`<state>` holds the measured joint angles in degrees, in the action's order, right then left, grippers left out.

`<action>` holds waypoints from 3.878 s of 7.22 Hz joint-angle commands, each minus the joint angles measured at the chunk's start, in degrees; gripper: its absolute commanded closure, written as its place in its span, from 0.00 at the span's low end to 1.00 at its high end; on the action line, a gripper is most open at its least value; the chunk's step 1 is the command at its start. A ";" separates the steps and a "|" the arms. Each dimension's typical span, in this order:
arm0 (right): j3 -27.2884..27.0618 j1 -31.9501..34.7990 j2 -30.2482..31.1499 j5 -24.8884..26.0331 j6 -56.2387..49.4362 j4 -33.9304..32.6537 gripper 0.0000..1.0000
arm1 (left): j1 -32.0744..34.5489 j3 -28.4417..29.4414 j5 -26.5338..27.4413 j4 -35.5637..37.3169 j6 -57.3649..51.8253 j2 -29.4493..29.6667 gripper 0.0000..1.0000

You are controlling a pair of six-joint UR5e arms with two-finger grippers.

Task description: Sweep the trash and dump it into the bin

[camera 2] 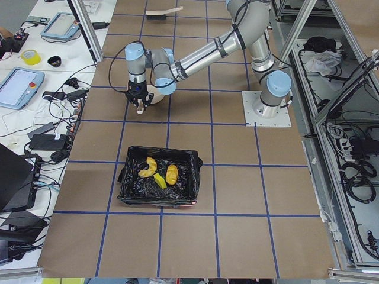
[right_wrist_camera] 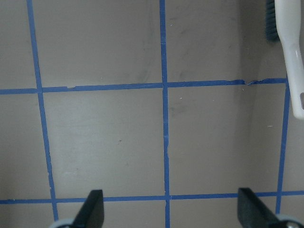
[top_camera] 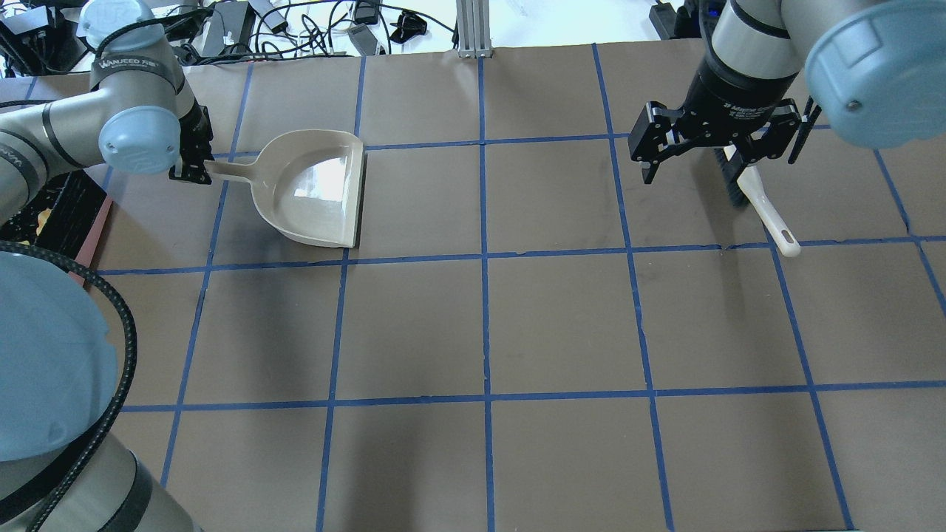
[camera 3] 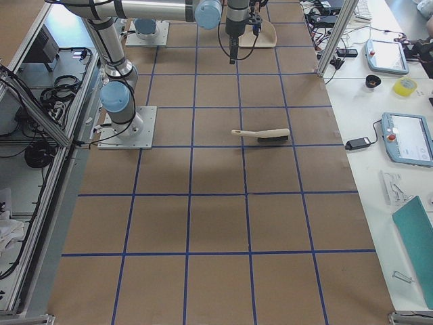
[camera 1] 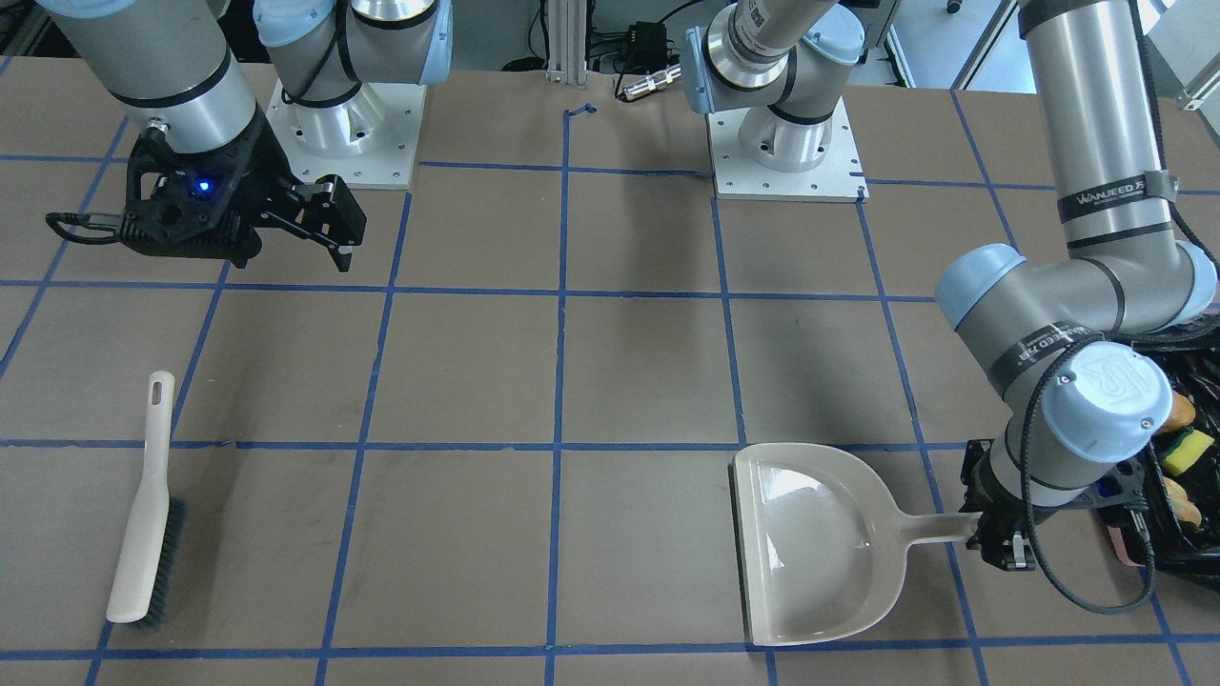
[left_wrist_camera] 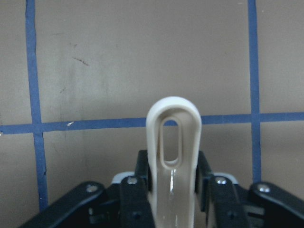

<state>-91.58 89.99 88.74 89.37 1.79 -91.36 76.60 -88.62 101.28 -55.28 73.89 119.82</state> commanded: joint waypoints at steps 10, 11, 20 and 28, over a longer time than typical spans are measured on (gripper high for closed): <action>0.00 1.41 -0.50 0.81 1.55 -1.19 0.00 | 0.22 -1.83 1.80 2.11 -0.41 -1.51 0.22; 0.00 1.41 -0.50 0.72 1.12 -1.19 0.00 | 0.13 -0.17 3.29 2.02 -0.32 -2.21 0.15; -0.18 1.50 -0.58 0.98 0.85 -1.37 0.00 | -4.00 6.09 2.43 -7.69 -39.92 -8.62 0.00; -0.09 1.50 -0.67 0.81 1.46 -1.55 0.00 | 5.73 4.94 -5.17 -20.57 -59.55 -18.38 0.00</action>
<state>-91.68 91.49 88.13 90.12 3.36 -92.90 79.15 -83.68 92.98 -75.77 15.64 102.84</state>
